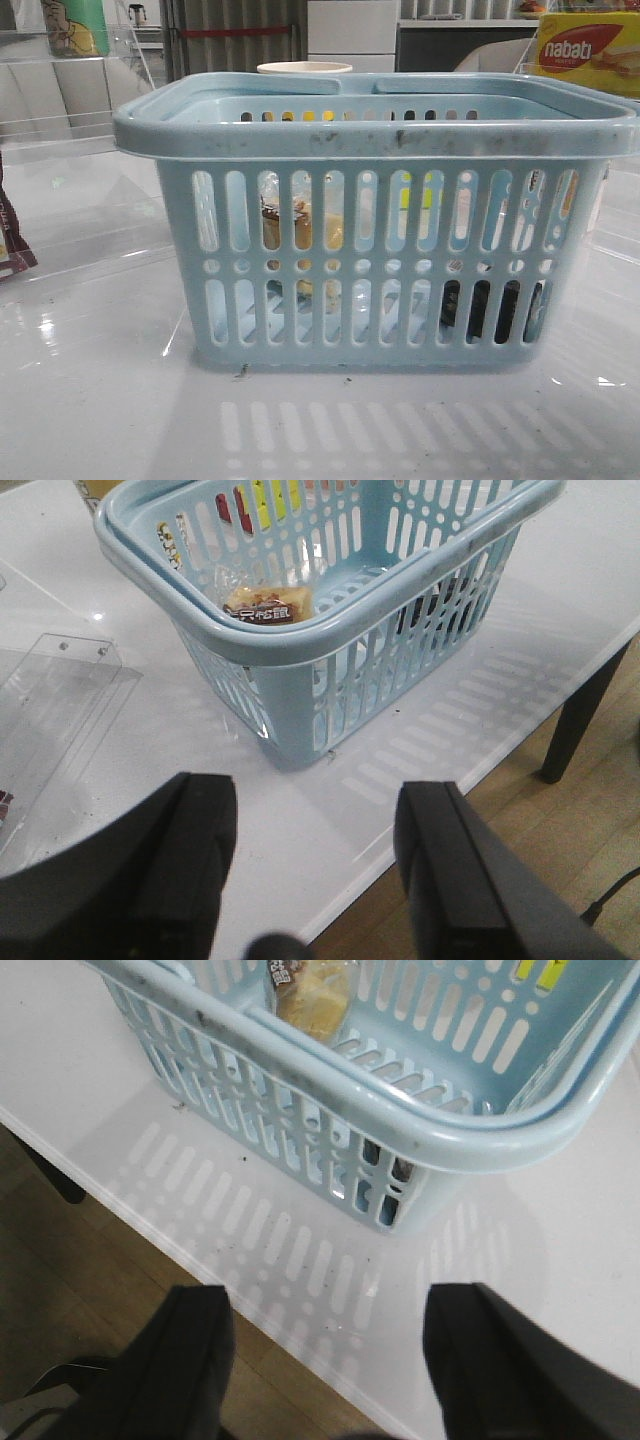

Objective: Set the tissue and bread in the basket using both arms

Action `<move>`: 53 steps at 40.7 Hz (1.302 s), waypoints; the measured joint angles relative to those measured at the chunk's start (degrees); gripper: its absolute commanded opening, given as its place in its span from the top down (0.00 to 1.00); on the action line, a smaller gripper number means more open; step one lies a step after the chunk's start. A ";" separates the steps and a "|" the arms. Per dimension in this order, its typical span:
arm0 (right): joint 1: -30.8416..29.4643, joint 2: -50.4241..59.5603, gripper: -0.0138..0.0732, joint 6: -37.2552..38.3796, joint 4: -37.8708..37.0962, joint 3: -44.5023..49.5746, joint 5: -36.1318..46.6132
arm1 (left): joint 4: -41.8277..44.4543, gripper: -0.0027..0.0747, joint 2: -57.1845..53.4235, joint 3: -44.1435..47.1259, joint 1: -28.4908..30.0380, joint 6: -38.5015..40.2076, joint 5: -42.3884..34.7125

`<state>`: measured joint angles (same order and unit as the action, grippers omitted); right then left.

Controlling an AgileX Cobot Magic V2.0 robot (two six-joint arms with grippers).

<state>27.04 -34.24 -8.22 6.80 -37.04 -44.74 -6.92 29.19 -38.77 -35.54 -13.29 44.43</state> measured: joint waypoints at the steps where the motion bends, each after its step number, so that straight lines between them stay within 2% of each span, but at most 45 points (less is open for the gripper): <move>1: 0.00 0.70 0.39 0.00 -0.12 0.17 -0.46 | 0.00 0.49 0.00 0.00 0.00 0.00 0.00; 5: 0.00 2.11 0.58 0.00 -0.33 0.43 -2.38 | 0.00 0.59 0.00 0.00 0.00 0.00 -0.09; 12: 0.00 2.31 0.79 0.00 -0.40 0.43 -4.18 | 0.12 0.77 0.00 0.00 -0.02 0.00 -0.09; 15: 0.00 2.31 0.77 0.00 -0.40 0.43 -4.21 | 0.12 0.85 0.00 0.00 -0.02 0.00 -0.09; 53: -0.95 2.31 0.77 1.44 -1.18 0.43 -3.91 | 0.24 0.84 0.00 0.00 1.52 2.50 -0.09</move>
<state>26.10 -31.93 -6.78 5.62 -36.61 -48.65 -6.68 29.19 -38.77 -34.01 -10.80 44.34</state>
